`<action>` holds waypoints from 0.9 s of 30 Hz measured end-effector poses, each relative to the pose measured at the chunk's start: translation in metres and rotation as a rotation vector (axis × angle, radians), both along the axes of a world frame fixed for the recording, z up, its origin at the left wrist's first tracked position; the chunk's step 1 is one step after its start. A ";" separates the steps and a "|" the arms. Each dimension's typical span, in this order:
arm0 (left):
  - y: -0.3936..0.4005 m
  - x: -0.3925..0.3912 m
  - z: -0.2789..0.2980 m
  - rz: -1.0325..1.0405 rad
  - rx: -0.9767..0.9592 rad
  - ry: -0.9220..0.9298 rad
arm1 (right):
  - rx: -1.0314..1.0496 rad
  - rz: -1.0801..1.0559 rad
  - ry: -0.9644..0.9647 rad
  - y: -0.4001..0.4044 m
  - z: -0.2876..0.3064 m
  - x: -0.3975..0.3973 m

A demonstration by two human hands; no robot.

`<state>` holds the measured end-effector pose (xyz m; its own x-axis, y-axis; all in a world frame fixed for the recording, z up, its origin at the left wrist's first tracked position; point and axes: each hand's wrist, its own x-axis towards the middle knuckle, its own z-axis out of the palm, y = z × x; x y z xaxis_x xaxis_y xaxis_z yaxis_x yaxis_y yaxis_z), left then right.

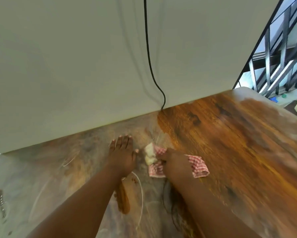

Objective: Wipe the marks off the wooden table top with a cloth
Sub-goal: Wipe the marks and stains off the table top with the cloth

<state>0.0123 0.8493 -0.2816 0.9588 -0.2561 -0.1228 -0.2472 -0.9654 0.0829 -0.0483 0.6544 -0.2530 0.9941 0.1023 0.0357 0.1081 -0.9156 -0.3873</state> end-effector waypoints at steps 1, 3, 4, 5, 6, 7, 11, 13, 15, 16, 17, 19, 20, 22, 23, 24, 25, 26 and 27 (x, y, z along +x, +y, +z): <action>0.001 0.006 0.001 -0.004 -0.003 0.002 | -0.001 0.112 -0.028 0.002 -0.002 -0.013; 0.005 0.019 0.001 -0.019 -0.011 -0.010 | 0.073 0.279 0.020 -0.008 -0.003 -0.040; 0.007 0.023 0.000 -0.026 -0.016 -0.017 | 0.109 0.295 0.004 -0.021 -0.006 -0.048; 0.009 0.028 -0.002 -0.034 -0.018 -0.022 | 0.121 0.254 0.024 -0.036 -0.008 -0.050; 0.010 0.031 -0.004 -0.042 -0.012 -0.025 | 0.115 0.175 0.037 -0.050 -0.007 -0.044; 0.011 0.035 -0.006 -0.046 -0.005 -0.029 | 0.082 0.083 0.051 -0.062 -0.006 -0.029; 0.011 0.054 -0.009 -0.050 -0.015 -0.075 | -0.011 -0.105 0.047 -0.046 -0.011 0.050; 0.009 0.059 -0.011 -0.049 -0.026 -0.096 | 0.031 -0.106 0.003 -0.019 -0.012 0.066; 0.009 0.062 -0.016 -0.039 -0.061 -0.117 | 0.051 0.008 -0.019 -0.006 -0.015 0.055; 0.010 0.062 -0.018 -0.021 -0.098 -0.122 | 0.073 0.081 -0.021 -0.007 -0.017 0.042; 0.010 0.063 -0.020 0.006 -0.140 -0.119 | 0.103 0.145 -0.007 -0.011 -0.017 0.028; 0.013 0.064 -0.024 0.053 -0.193 -0.142 | 0.154 0.191 0.061 -0.026 -0.017 0.009; 0.013 0.065 -0.025 0.063 -0.204 -0.160 | 0.169 0.157 0.096 -0.035 -0.016 0.010; 0.012 0.065 -0.026 0.064 -0.220 -0.181 | 0.165 0.023 0.099 -0.045 -0.017 0.037; 0.012 0.064 -0.026 0.067 -0.228 -0.185 | 0.137 -0.044 0.064 -0.044 -0.018 0.059; 0.011 0.064 -0.027 0.069 -0.235 -0.191 | 0.094 -0.109 0.024 -0.040 -0.018 0.083; 0.011 0.063 -0.026 0.068 -0.240 -0.195 | 0.054 -0.168 -0.013 -0.030 -0.018 0.106; 0.011 0.064 -0.025 0.061 -0.247 -0.197 | 0.029 -0.208 -0.048 -0.016 -0.017 0.126; 0.010 0.064 -0.024 0.051 -0.257 -0.198 | 0.027 -0.219 -0.080 -0.001 -0.016 0.143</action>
<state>0.0762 0.8594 -0.3056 0.9701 -0.2051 0.1299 -0.2343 -0.9308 0.2805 0.0943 0.6536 -0.2689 0.9863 -0.1176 0.1155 -0.0604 -0.9101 -0.4100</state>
